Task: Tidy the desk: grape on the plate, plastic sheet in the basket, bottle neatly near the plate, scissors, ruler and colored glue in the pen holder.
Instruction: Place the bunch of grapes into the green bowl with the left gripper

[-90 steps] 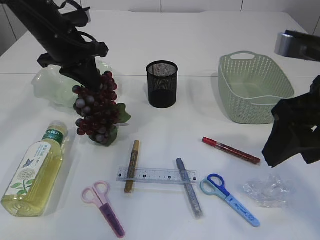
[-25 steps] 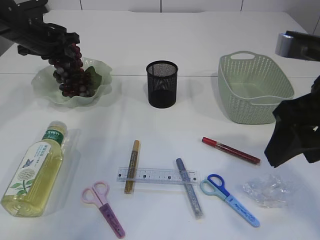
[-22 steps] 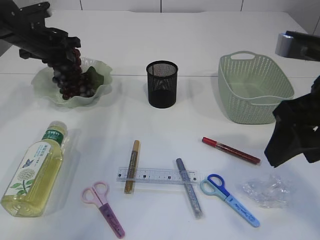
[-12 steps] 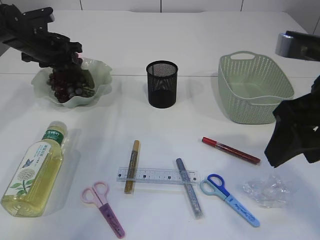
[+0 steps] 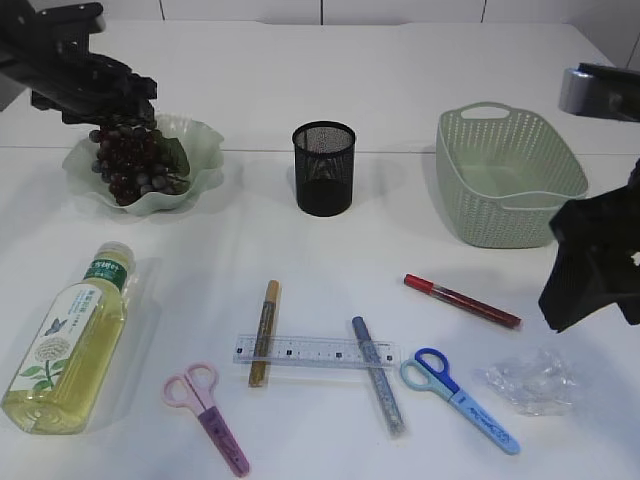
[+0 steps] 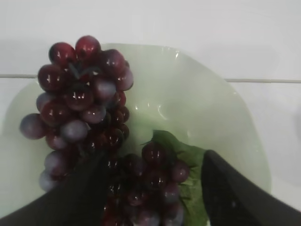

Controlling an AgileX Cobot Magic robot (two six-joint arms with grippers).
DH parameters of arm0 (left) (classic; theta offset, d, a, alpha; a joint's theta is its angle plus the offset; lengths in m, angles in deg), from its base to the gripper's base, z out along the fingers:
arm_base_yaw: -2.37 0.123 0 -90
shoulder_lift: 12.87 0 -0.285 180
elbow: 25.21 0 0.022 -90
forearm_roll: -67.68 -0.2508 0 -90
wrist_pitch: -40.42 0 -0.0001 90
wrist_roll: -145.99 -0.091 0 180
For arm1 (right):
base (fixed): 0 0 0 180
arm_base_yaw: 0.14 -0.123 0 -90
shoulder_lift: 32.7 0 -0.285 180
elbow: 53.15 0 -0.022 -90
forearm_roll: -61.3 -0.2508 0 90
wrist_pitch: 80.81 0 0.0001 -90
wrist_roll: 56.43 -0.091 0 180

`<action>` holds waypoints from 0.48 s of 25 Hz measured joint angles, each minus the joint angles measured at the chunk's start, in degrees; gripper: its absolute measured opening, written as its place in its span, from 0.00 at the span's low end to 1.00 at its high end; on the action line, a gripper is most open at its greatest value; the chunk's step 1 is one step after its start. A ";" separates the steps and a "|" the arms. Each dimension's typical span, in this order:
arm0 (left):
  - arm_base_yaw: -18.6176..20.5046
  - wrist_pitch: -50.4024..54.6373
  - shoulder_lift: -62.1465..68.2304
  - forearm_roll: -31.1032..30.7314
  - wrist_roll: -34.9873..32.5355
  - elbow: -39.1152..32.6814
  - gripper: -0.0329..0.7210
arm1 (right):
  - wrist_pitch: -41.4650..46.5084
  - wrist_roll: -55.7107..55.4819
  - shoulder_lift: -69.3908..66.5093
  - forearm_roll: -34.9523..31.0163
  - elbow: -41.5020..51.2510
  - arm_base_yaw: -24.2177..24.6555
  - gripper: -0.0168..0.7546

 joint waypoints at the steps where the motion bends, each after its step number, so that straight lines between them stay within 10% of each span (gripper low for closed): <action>1: 0.00 1.12 -1.14 -0.69 0.00 0.00 0.66 | 0.00 -0.47 0.00 0.48 0.00 0.00 0.71; 12: 0.00 31.07 -8.23 -1.98 0.00 4.72 0.66 | 0.00 -5.29 0.00 2.59 0.00 0.00 0.71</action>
